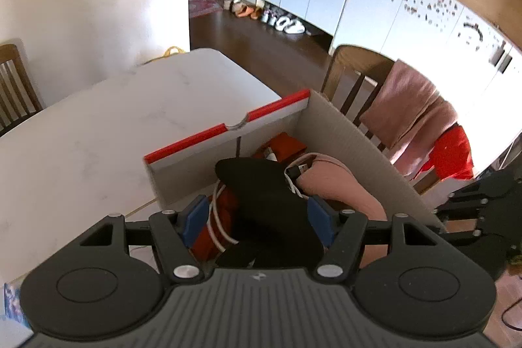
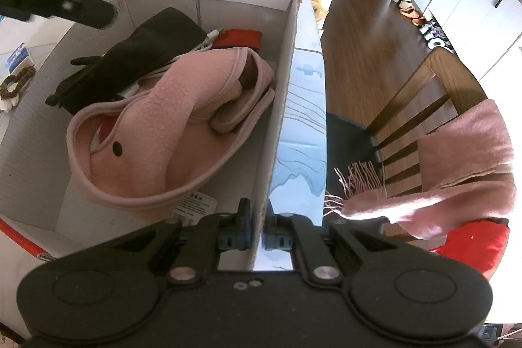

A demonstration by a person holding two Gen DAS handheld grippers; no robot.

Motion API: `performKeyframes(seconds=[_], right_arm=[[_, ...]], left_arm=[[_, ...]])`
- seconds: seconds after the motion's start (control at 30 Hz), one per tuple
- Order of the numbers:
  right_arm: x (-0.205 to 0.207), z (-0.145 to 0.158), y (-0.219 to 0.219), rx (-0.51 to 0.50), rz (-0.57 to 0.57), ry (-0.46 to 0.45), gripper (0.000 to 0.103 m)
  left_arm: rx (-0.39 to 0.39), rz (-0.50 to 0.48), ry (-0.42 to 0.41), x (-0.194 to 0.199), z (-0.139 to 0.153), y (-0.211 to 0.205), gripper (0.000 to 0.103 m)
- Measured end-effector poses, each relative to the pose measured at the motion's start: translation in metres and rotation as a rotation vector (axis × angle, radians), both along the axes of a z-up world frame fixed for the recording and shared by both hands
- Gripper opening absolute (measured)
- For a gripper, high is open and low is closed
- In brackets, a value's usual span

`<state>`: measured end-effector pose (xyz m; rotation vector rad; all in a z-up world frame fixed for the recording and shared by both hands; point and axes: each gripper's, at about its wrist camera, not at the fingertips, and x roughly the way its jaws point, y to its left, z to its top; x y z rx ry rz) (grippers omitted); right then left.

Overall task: Organize objects
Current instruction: 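Move the left gripper back over the blue-printed tissue pack on the mat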

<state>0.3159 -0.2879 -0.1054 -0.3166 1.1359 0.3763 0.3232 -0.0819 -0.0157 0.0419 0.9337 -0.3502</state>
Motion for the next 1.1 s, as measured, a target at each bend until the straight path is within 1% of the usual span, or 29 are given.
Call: performKeyframes(seconds=[0.17, 0.23, 0.27, 0.43, 0.57, 0.67, 0.8, 0.87, 1.03, 1.1], right_arm=[[0.000, 0.001, 0.000, 0.002, 0.002, -0.003, 0.005], [0.001, 0.001, 0.000, 0.000, 0.004, -0.004, 0.005], [0.001, 0.001, 0.000, -0.002, 0.004, -0.005, 0.005], [0.001, 0.002, 0.003, -0.005, 0.009, -0.007, 0.006], [0.001, 0.002, 0.003, -0.004, 0.008, -0.005, 0.006], [0.001, 0.002, 0.003, -0.003, 0.008, -0.005, 0.006], [0.001, 0.002, 0.003, -0.004, 0.009, -0.005, 0.006], [0.001, 0.002, 0.003, -0.005, 0.008, -0.005, 0.006], [0.001, 0.002, 0.003, -0.004, 0.009, -0.005, 0.007], [0.001, 0.001, 0.003, -0.006, 0.009, -0.004, 0.007]], left_arm=[[-0.033, 0.039, -0.024, -0.017, 0.014, 0.017, 0.066], [-0.041, 0.056, -0.035, -0.025, 0.018, 0.023, 0.070], [-0.047, 0.064, -0.039, -0.029, 0.020, 0.027, 0.071], [-0.061, 0.111, -0.050, -0.047, 0.024, 0.046, 0.071], [-0.066, 0.160, -0.055, -0.061, 0.026, 0.066, 0.075], [-0.053, 0.197, -0.063, -0.071, 0.027, 0.081, 0.076], [-0.037, 0.243, -0.072, -0.082, 0.028, 0.101, 0.083], [-0.027, 0.268, -0.075, -0.087, 0.027, 0.112, 0.084], [-0.007, 0.357, -0.052, -0.094, 0.017, 0.143, 0.087], [-0.013, 0.389, -0.039, -0.096, 0.011, 0.155, 0.088]])
